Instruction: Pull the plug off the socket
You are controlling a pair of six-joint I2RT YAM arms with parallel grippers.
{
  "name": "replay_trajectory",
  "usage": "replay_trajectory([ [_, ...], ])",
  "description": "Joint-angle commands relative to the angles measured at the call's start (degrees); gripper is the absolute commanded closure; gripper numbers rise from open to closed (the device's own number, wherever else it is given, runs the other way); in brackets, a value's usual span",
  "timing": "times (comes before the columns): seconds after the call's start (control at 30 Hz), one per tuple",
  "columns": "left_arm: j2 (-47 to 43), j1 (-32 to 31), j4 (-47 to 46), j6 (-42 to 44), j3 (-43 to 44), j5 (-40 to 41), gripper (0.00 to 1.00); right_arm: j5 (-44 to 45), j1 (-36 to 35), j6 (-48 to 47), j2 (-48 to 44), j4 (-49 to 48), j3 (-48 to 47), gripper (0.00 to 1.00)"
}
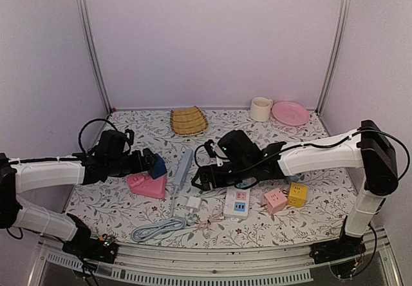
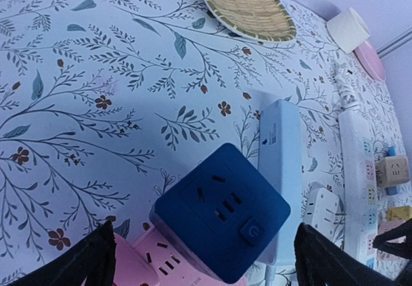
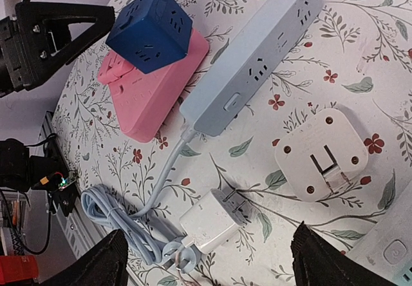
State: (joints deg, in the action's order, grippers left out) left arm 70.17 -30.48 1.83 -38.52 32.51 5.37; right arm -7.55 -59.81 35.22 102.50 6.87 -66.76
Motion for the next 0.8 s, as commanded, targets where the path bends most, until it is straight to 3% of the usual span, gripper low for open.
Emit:
replay_trajectory([
  [0.0,0.46,1.23,-8.01,3.02,-0.84,-9.1,0.03,0.7,0.49,-0.69,-1.55,0.51,0.23,0.11],
  [0.5,10.33,1.3,-8.77,11.52,5.6,-4.39,0.03,0.97,1.01,-0.9,-2.86,0.52,2.14,0.1],
  [0.77,10.73,0.94,-8.42,14.22,5.62,-11.53,0.06,1.09,1.3,-0.72,-3.01,0.1,3.03,0.09],
])
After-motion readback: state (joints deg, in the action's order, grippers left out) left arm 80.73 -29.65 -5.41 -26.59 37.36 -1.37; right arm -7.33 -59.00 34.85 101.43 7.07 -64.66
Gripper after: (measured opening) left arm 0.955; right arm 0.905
